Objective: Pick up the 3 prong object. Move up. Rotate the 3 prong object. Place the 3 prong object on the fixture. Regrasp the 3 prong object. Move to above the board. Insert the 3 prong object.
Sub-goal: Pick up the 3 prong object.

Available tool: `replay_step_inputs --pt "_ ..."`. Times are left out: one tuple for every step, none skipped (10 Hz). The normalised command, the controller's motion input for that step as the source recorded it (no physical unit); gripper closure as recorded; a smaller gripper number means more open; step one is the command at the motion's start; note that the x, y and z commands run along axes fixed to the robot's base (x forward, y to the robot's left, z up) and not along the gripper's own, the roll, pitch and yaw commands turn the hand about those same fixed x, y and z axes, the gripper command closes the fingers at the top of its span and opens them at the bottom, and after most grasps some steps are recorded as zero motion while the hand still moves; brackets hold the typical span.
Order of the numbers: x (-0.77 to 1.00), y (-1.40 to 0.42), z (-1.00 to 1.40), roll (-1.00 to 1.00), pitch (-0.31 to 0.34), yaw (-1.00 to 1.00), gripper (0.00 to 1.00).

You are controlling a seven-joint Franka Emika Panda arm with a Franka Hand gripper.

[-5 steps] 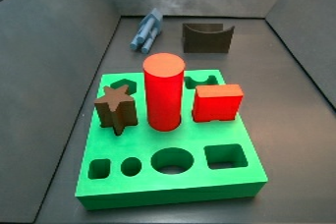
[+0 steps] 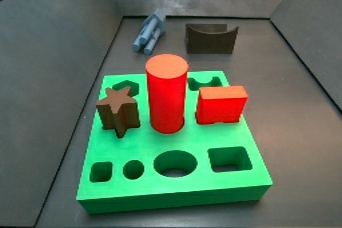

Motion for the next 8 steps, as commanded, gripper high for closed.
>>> replay_step_inputs --pt "-0.25 0.0 -0.27 0.0 -0.124 -0.09 0.0" --pt "-0.2 0.0 -0.29 0.0 -0.13 -0.08 0.0" --pt "-0.14 0.0 -0.57 -0.1 -0.257 -0.18 0.0" --pt "-0.17 0.0 -0.58 -0.13 -0.276 -0.27 0.0" --pt "-0.15 0.0 -0.56 -0.15 -0.28 -0.27 0.0" --pt "-0.13 0.0 -0.5 -0.15 -0.31 -0.32 0.0" --pt "-0.1 0.0 -0.47 -0.17 -0.316 -0.3 0.0" --pt "-0.09 0.04 -0.48 -0.18 -0.3 -0.24 0.0"
